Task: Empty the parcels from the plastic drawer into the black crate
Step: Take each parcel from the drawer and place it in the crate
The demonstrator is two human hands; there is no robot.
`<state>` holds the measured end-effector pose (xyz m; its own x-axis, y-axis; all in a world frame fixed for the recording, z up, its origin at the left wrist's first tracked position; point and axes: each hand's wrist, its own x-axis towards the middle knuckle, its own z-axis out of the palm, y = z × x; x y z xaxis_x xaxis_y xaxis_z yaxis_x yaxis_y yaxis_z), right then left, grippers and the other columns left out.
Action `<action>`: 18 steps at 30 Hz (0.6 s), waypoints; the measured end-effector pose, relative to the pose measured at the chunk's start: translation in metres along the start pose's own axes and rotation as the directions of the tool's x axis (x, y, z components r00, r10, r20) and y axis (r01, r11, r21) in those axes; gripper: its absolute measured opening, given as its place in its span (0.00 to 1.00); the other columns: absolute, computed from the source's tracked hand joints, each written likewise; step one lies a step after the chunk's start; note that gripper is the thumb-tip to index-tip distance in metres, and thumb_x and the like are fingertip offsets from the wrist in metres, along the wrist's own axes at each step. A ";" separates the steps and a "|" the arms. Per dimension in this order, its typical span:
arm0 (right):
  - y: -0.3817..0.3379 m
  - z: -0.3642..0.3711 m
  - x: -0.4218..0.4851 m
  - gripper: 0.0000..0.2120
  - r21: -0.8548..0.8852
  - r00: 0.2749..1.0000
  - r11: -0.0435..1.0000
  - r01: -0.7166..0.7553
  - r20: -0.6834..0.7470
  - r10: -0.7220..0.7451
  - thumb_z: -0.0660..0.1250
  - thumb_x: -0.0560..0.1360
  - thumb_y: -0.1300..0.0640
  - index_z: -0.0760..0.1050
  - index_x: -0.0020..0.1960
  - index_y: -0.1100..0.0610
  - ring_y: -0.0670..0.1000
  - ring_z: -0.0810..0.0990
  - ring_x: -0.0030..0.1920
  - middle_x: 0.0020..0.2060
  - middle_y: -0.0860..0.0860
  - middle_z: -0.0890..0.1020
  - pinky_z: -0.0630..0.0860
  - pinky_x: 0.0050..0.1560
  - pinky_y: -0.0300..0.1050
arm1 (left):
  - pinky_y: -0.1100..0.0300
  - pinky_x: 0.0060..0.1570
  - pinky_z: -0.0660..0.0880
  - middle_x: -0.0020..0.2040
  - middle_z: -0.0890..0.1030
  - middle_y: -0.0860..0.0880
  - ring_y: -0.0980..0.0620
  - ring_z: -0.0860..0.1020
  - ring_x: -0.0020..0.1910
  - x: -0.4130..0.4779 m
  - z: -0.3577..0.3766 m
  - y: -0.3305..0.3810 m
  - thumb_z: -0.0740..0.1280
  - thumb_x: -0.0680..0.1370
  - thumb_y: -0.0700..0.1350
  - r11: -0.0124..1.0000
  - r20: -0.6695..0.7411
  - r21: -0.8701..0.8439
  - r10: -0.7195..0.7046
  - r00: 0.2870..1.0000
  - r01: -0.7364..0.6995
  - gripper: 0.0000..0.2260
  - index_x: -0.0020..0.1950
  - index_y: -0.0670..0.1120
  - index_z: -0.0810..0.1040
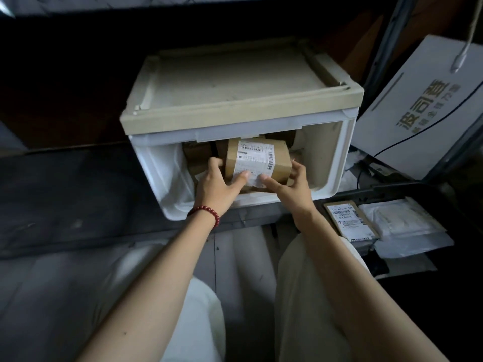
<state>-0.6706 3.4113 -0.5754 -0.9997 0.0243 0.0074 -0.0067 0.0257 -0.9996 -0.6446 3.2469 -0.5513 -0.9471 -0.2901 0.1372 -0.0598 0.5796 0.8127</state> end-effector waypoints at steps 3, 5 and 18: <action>-0.003 0.005 -0.010 0.34 -0.024 0.997 0.998 -0.059 0.056 0.060 0.76 0.70 0.55 0.60 0.68 0.55 0.37 0.78 0.48 0.52 0.45 0.78 0.75 0.41 0.27 | 0.58 0.49 0.74 0.54 0.78 0.53 0.52 0.76 0.52 -0.012 -0.014 -0.009 0.70 0.72 0.60 0.999 0.026 0.013 -0.042 0.999 0.042 0.21 0.56 0.49 0.68; -0.003 0.006 -0.013 0.32 -0.031 0.991 0.994 -0.105 0.082 0.107 0.77 0.69 0.51 0.62 0.65 0.54 0.38 0.78 0.47 0.52 0.46 0.79 0.74 0.39 0.28 | 0.57 0.51 0.74 0.56 0.79 0.50 0.50 0.77 0.53 -0.016 -0.022 -0.016 0.70 0.71 0.62 0.996 0.029 0.046 -0.075 0.997 0.074 0.24 0.57 0.48 0.69; 0.005 0.004 -0.015 0.36 -0.178 0.966 0.960 -0.214 0.105 0.235 0.79 0.66 0.56 0.66 0.68 0.55 0.51 0.78 0.57 0.58 0.48 0.77 0.77 0.52 0.45 | 0.61 0.59 0.71 0.66 0.76 0.52 0.52 0.75 0.62 -0.030 -0.032 -0.038 0.70 0.70 0.63 0.995 0.079 0.085 -0.060 0.995 0.053 0.33 0.71 0.55 0.66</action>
<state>-0.6553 3.4070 -0.5802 -0.9701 -0.0757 -0.2305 0.2120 0.1970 -0.9572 -0.6040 3.2098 -0.5681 -0.9638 -0.2633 0.0433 -0.1365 0.6262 0.7676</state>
